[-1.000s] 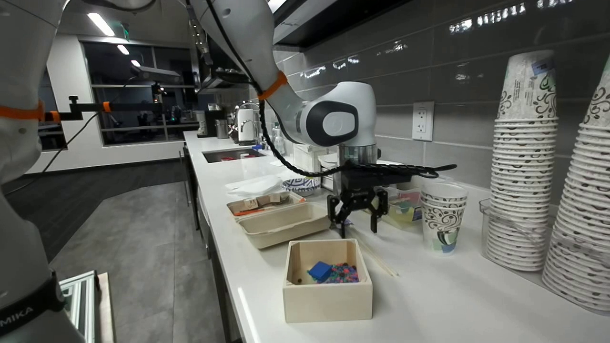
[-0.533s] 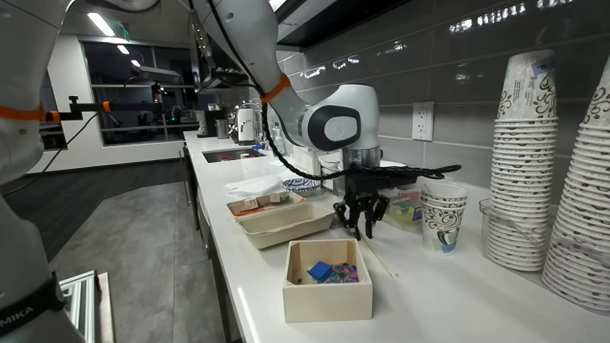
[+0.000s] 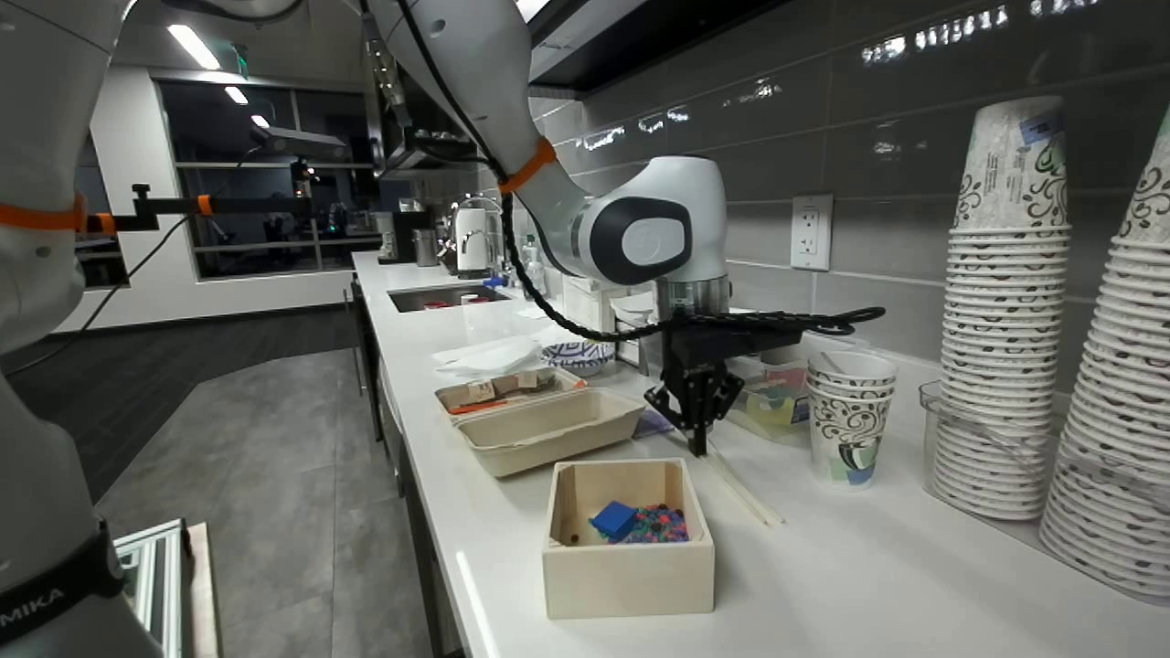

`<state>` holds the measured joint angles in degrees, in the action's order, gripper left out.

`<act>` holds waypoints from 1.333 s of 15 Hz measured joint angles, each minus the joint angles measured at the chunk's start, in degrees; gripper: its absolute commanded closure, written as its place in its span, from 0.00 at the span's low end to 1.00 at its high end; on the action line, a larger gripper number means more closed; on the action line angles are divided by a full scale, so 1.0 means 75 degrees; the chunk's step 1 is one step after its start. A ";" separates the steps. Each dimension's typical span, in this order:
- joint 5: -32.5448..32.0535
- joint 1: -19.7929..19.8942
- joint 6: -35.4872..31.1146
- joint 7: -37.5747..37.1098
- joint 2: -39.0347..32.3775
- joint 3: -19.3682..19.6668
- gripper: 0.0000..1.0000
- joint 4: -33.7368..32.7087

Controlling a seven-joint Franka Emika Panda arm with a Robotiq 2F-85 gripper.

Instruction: Put the wooden stirrers on the left side of the food pack.

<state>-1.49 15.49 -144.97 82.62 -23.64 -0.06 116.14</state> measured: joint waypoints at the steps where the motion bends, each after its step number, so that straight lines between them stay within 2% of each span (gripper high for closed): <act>1: 0.0000 0.0000 0.0000 0.0000 0.0001 0.0006 1.00 0.0000; 5: -0.0027 -0.0004 0.0000 0.0000 0.0001 0.0051 1.00 0.0000; 6: -0.0038 -0.0004 0.0000 0.0000 0.0001 0.0058 0.95 0.0001; 7: -0.0045 -0.0005 0.0000 0.0000 0.0001 0.0060 0.95 0.0001; 8: -0.0052 -0.0006 0.0000 0.0000 0.0000 0.0061 0.89 0.0002; 9: -0.0057 -0.0007 0.0000 0.0000 0.0000 0.0061 0.77 0.0002; 10: -0.0058 -0.0008 0.0000 0.0000 0.0000 0.0061 0.71 0.0002; 12: -0.0063 -0.0008 0.0000 0.0000 -0.0011 0.0061 0.67 0.0007; 13: -0.0066 -0.0008 0.0001 0.0000 -0.0028 0.0061 0.62 0.0015; 16: -0.0087 -0.0011 0.0001 0.0001 -0.0047 0.0061 1.00 0.0023; 20: -0.0136 -0.0019 0.0019 0.0001 -0.0032 0.0064 0.98 0.0031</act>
<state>-2.51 15.35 -144.82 82.62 -23.88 0.41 116.37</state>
